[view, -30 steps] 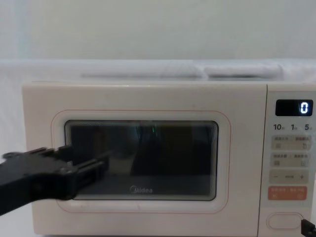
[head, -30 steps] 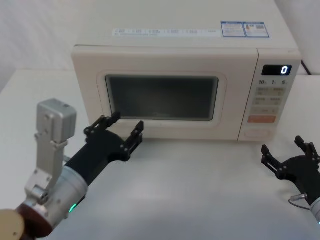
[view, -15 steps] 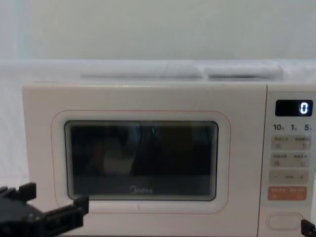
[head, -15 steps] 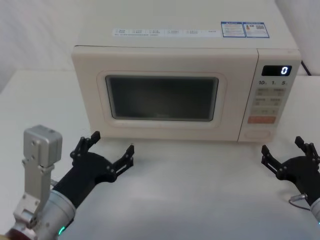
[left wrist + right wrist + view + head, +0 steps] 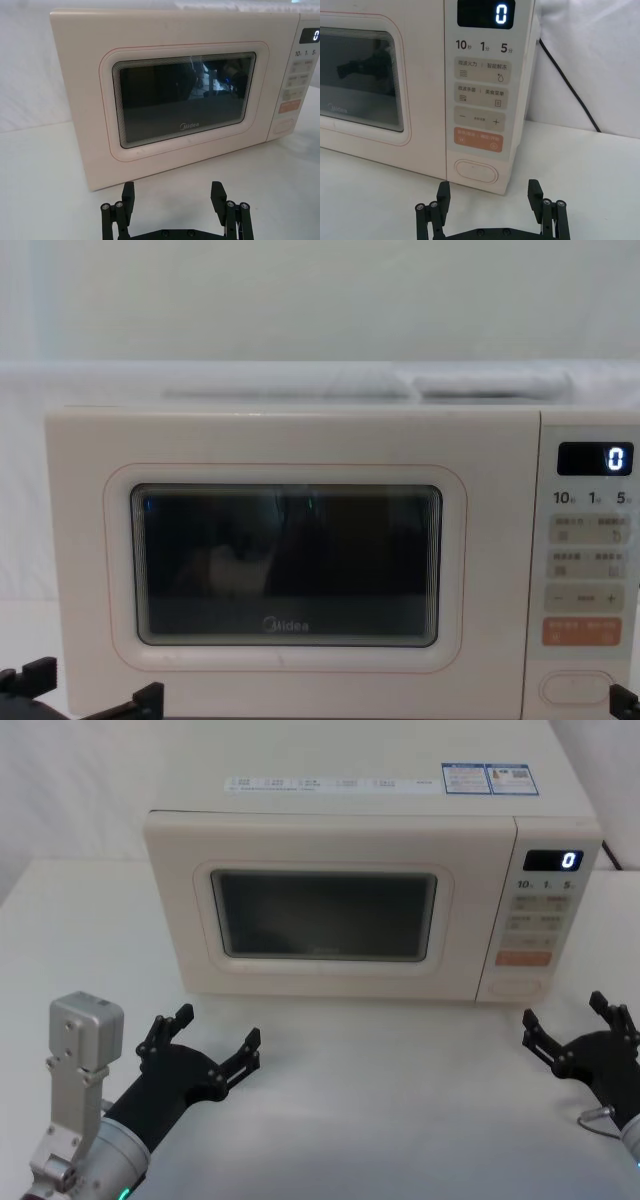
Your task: Press the button to open the microwave door with one hand; close the microwave door with the other hand.
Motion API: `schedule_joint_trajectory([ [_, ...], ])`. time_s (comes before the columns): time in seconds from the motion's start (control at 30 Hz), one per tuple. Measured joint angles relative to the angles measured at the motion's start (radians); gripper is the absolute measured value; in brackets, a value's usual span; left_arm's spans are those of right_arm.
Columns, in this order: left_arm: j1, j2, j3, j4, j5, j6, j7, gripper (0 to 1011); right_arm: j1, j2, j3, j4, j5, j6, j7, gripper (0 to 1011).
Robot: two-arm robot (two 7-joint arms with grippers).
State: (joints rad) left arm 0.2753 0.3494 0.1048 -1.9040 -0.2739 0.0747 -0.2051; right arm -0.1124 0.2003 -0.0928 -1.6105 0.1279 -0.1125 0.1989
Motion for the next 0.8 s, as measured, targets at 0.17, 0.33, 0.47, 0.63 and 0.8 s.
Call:
schedule_joint_trajectory([
  [0.17, -0.001, 0.001, 0.001, -0.003, 0.000, 0.001, 0.000, 1001, 0.000, 0.000, 0.000, 0.000, 0.000, 0.000, 0.000, 1002],
  [0.33, -0.002, 0.002, 0.002, -0.005, 0.000, 0.002, -0.001, 1001, 0.000, 0.000, 0.000, 0.000, 0.000, 0.000, 0.000, 1002],
  [0.47, -0.003, 0.002, 0.002, -0.006, 0.000, 0.002, -0.002, 1001, 0.000, 0.000, 0.000, 0.000, 0.000, 0.000, 0.000, 1002],
  [0.63, -0.003, 0.002, 0.003, -0.006, 0.000, 0.003, -0.002, 1001, 0.000, 0.000, 0.000, 0.000, 0.000, 0.000, 0.000, 1002],
  [0.8, -0.004, 0.003, 0.003, -0.007, -0.001, 0.003, -0.003, 1001, 0.000, 0.000, 0.000, 0.000, 0.000, 0.000, 0.000, 1002],
])
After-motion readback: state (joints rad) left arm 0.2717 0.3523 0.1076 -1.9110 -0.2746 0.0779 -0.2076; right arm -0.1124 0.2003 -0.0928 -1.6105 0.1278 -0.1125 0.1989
